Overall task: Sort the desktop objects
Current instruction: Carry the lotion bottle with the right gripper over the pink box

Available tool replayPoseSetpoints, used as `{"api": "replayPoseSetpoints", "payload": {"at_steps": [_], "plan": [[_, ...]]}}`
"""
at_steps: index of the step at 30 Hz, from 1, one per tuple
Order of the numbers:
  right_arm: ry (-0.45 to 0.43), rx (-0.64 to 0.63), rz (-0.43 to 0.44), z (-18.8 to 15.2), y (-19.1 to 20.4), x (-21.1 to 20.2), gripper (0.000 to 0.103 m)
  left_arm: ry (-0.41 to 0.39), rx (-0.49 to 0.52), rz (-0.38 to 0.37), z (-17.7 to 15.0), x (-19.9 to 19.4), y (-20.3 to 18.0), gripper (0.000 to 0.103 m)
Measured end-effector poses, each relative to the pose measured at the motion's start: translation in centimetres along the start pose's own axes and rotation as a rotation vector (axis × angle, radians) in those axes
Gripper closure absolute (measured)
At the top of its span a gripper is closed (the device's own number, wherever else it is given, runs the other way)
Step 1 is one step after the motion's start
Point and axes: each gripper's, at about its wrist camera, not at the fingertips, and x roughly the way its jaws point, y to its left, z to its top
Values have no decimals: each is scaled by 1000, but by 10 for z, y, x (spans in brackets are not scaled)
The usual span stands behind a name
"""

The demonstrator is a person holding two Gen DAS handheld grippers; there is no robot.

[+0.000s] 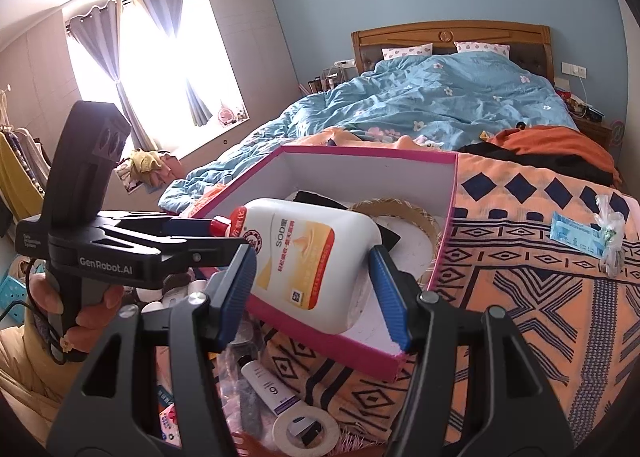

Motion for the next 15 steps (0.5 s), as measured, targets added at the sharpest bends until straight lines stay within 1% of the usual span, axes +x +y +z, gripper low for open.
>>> {"api": "replayPoseSetpoints", "payload": {"at_steps": [15], "plan": [[40, 6, -15, -4, -8, 15, 42, 19, -9, 8, -1, 15, 4, 27]]}}
